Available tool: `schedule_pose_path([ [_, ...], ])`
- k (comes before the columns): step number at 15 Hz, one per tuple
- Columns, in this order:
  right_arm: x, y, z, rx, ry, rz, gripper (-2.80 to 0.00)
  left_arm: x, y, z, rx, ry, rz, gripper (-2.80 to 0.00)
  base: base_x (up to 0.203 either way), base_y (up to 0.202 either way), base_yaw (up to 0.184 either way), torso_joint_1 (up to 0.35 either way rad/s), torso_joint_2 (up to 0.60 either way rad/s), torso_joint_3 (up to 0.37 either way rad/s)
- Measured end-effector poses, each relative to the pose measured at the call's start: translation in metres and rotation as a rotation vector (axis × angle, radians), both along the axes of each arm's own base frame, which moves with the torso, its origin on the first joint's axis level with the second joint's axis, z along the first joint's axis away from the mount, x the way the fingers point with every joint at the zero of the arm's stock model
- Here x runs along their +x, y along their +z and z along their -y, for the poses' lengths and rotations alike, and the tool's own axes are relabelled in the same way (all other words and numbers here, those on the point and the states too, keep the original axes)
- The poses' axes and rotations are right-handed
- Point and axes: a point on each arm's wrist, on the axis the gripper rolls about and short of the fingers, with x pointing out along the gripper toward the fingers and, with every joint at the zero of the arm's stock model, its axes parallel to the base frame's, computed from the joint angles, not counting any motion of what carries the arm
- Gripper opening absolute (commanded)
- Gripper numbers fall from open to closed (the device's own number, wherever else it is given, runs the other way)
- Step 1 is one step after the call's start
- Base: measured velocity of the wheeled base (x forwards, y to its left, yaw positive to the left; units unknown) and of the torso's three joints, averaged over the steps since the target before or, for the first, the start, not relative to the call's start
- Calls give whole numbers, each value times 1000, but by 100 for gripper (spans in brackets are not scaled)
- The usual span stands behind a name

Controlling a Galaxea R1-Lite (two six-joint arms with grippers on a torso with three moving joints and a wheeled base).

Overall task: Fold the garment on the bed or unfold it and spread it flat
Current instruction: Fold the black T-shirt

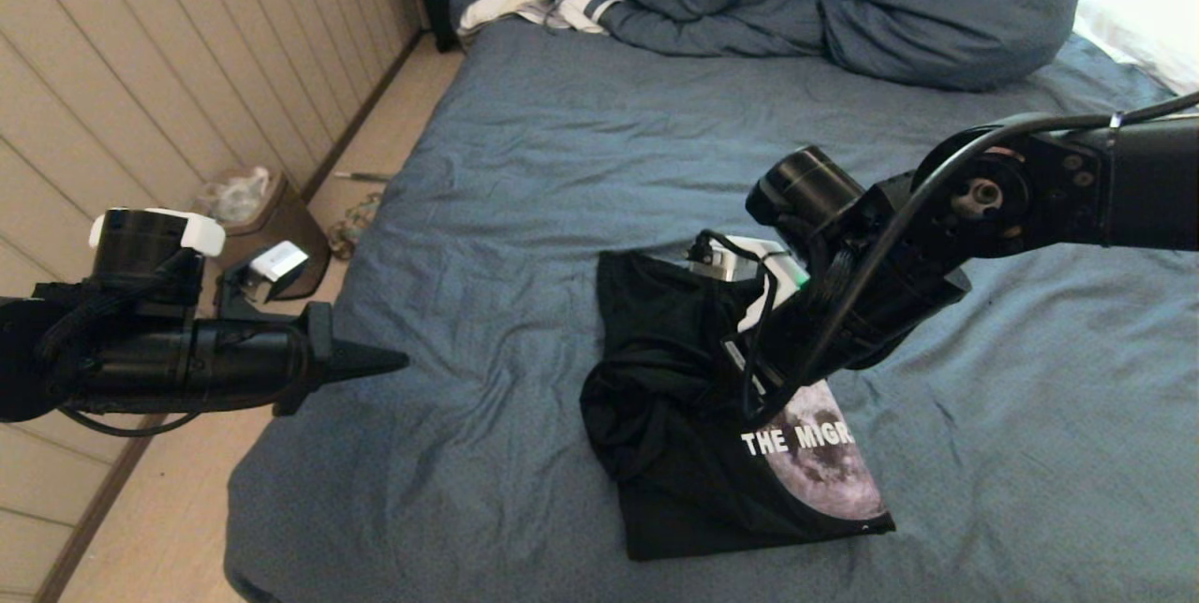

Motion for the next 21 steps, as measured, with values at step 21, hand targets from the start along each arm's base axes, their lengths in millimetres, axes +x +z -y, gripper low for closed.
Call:
schedule_pose_path([
  [21,-51,-48,-47,-39,209,-46,-280,4,-5,0,1,0,-17,-280,0,0,0,0,0,0],
])
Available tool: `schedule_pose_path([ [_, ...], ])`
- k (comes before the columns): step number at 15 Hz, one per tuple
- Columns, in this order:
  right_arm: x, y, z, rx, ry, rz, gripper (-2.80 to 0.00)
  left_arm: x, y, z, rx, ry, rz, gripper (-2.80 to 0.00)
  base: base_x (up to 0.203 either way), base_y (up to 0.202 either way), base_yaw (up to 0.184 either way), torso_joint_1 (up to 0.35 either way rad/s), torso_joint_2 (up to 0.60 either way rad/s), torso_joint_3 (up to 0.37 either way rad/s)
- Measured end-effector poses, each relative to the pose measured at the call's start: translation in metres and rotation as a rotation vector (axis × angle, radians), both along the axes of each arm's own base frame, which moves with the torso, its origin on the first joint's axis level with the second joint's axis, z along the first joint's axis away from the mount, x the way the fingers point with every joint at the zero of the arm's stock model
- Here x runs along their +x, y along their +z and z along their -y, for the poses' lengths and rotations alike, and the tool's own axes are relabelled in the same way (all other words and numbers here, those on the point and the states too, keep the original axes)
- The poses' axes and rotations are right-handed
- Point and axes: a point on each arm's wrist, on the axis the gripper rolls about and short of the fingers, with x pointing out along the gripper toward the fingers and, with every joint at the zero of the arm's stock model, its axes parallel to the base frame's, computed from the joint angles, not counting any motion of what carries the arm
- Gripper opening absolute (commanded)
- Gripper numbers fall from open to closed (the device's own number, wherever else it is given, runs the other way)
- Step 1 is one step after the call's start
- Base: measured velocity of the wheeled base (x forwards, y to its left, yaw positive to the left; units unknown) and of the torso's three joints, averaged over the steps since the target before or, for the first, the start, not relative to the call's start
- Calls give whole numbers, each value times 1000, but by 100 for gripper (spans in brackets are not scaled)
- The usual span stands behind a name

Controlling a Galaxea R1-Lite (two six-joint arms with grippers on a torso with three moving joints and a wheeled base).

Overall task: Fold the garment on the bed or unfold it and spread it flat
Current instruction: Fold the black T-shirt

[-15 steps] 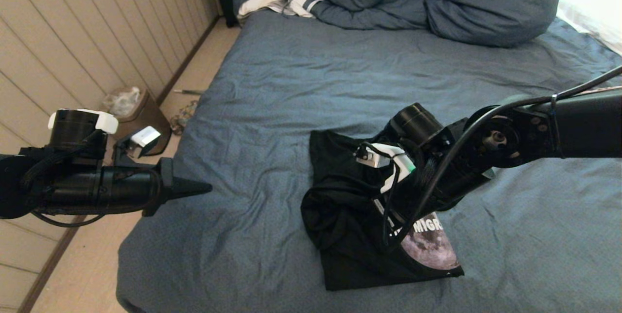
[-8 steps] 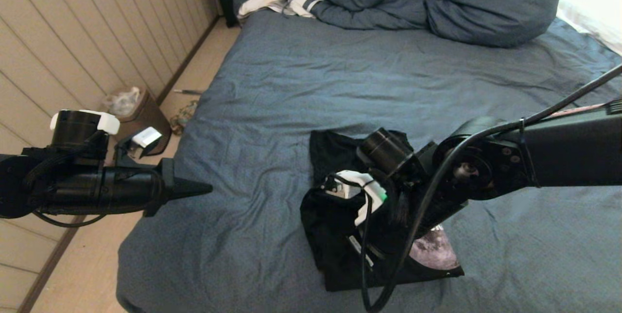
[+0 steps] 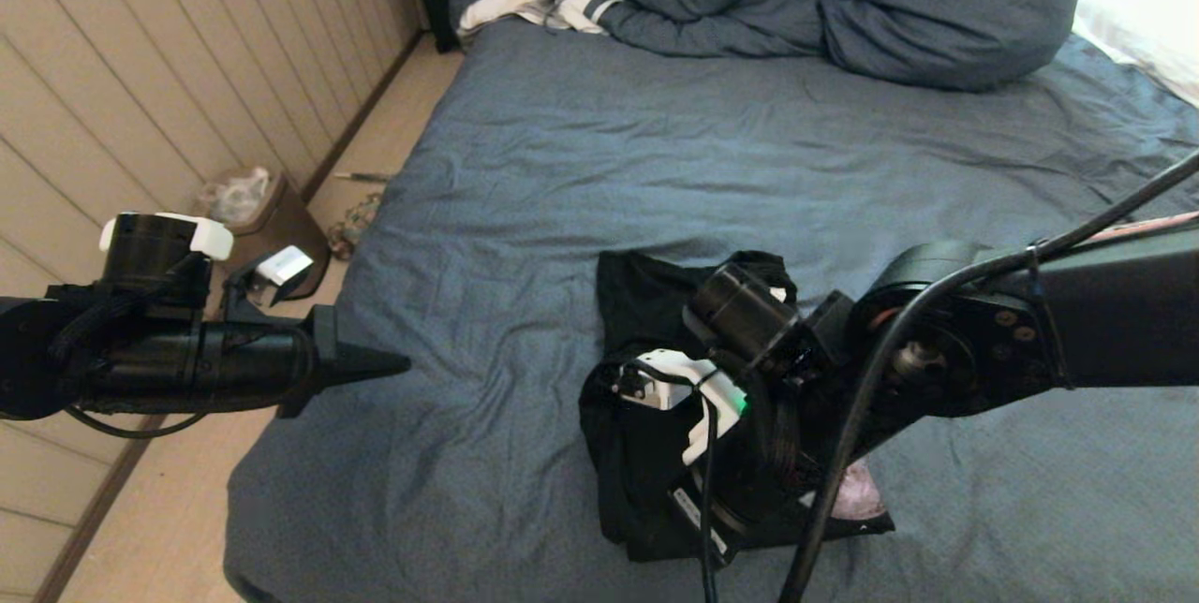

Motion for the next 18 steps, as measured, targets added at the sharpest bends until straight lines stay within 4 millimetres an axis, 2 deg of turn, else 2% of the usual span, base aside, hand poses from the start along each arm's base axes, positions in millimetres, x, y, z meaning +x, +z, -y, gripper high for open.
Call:
schedule_pose_path([
  [2,4,16,16,36,-44,39,-280,1,-1,0,0,0,-2,-280,0,0,0,0,0,0],
  [5,10,36,52,69,-139,93,-280,1,-2,0,0,0,-6,-280,0,0,0,0,0,0],
  [10,8,36,99,45,-231,117,-280,2,-3,0,0,-1,-10,-280,0,0,0,0,0,0],
  [14,8,27,109,24,-258,89,-280,3,-4,1,0,-2,-14,-280,0,0,0,0,0,0],
  [18,36,12,101,41,-273,121,-280,3,-5,1,1,-2,-17,-280,0,0,0,0,0,0],
])
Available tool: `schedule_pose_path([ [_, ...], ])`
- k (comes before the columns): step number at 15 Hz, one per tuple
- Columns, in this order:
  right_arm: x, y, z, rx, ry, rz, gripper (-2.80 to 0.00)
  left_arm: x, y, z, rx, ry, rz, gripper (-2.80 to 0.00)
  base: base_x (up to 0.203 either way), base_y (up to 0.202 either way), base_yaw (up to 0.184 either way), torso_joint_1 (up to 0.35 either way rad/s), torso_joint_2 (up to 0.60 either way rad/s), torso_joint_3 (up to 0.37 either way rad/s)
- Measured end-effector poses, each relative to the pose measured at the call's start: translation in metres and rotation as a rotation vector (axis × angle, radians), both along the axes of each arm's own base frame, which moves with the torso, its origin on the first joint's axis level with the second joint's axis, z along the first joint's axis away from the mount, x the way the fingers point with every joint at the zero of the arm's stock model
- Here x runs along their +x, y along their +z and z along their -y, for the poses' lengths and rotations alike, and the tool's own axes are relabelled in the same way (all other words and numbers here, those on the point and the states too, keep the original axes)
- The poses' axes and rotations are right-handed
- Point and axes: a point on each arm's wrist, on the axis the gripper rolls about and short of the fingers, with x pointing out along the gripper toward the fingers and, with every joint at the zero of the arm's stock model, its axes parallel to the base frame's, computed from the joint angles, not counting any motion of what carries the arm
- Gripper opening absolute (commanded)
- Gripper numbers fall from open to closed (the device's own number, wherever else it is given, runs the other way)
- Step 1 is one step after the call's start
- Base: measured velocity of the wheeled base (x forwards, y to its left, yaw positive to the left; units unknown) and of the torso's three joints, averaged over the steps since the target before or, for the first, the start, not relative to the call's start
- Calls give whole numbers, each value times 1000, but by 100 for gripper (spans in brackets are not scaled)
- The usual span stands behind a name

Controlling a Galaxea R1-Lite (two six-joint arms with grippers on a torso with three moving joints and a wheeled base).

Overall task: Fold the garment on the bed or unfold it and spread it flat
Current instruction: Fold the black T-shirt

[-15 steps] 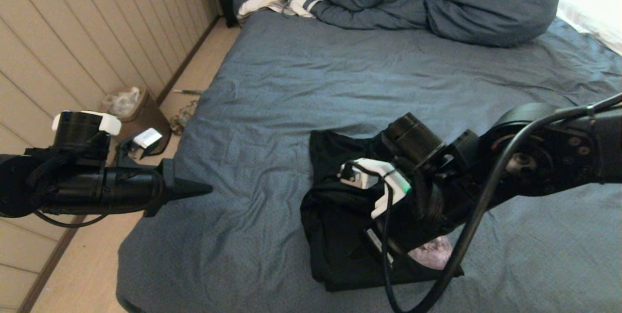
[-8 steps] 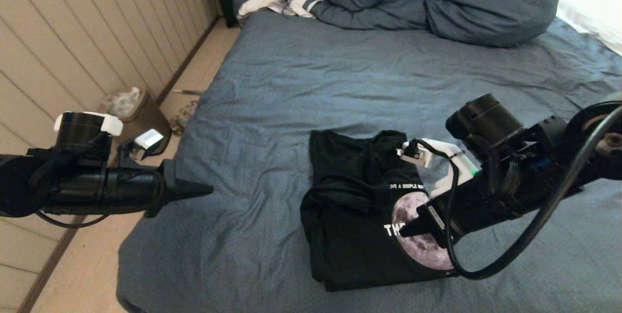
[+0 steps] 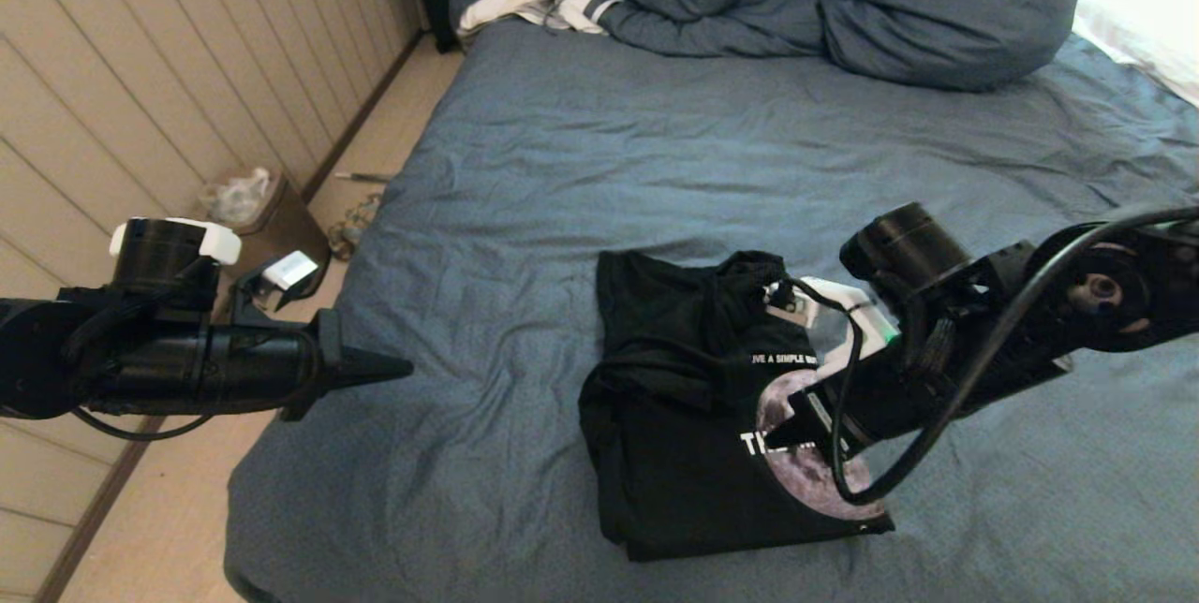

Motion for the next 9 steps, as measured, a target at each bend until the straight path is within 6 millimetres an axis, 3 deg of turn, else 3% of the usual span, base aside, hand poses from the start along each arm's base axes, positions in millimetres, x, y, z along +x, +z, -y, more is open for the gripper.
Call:
schedule_pose_path([
  [4,36,-6,-17,29,-12,38,-280,0,0,0,0,0,-1,-280,0,0,0,0,0,0],
  [9,77,19,-43,106,-31,150,-280,2,-4,0,1,0,-13,-280,0,0,0,0,0,0],
])
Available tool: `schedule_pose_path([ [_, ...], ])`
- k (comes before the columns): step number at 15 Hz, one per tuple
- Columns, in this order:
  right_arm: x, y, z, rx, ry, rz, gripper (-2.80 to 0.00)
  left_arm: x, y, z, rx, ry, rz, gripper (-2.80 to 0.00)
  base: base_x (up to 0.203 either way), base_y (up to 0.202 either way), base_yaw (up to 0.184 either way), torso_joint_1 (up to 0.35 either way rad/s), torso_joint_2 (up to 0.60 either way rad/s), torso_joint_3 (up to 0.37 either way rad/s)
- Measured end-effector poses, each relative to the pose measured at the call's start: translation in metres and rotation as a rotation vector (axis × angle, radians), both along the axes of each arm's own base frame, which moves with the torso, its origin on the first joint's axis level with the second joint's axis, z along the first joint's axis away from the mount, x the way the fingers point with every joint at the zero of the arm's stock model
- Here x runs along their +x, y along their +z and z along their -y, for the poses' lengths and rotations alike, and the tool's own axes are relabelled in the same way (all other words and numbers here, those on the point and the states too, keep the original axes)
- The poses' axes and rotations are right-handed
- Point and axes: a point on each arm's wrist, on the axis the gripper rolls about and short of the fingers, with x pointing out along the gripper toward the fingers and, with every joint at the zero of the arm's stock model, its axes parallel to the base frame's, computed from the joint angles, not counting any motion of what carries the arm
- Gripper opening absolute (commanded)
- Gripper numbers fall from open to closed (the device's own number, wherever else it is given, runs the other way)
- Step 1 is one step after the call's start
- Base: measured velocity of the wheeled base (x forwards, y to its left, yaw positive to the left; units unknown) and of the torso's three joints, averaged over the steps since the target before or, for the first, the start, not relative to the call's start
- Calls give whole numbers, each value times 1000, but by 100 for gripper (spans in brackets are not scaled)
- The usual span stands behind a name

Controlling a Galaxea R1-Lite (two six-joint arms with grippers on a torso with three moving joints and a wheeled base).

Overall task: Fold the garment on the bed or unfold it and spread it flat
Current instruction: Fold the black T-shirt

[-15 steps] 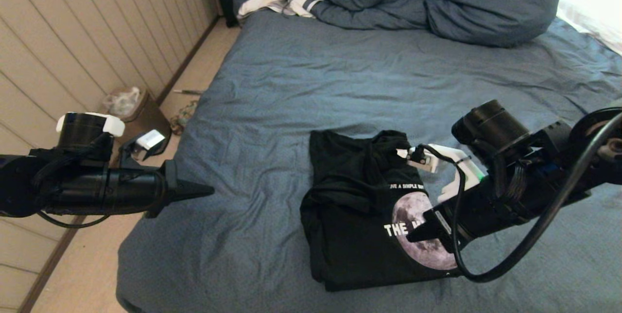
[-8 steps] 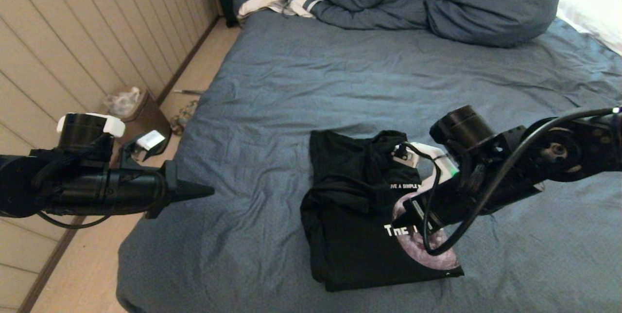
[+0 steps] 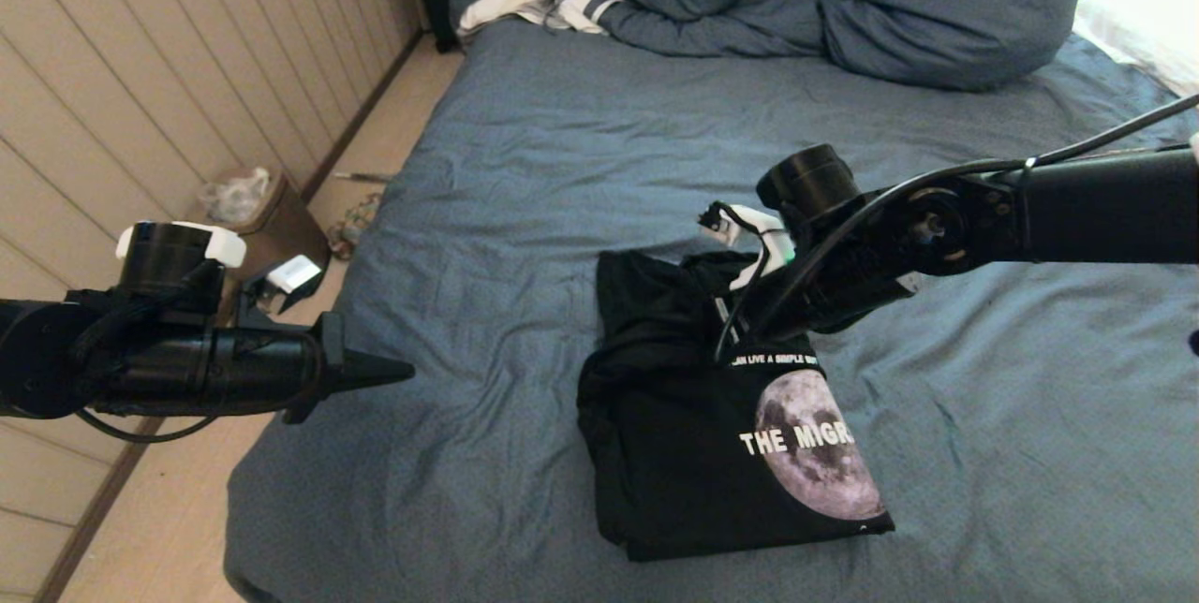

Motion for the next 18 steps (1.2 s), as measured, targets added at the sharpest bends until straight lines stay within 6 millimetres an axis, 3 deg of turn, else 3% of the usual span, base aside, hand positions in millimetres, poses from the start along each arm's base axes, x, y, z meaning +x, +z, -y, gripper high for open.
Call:
schedule_pose_path([
  [3,25,-2,-21,-20,-34,61,-280,3,-2,0,1,-1,-5,-280,0,0,0,0,0,0],
  [6,46,-9,-58,-25,-106,157,-280,7,-5,1,-2,-1,11,-280,0,0,0,0,0,0],
  [10,66,-24,-105,27,-245,428,-280,8,-8,1,-5,-3,18,-280,0,0,0,0,0,0],
  [13,68,-25,-112,60,-265,473,-280,7,-8,1,-6,-4,18,-280,0,0,0,0,0,0],
  [18,57,4,-106,102,-272,523,-280,6,-7,2,-28,-31,16,-280,0,0,0,0,0,0],
])
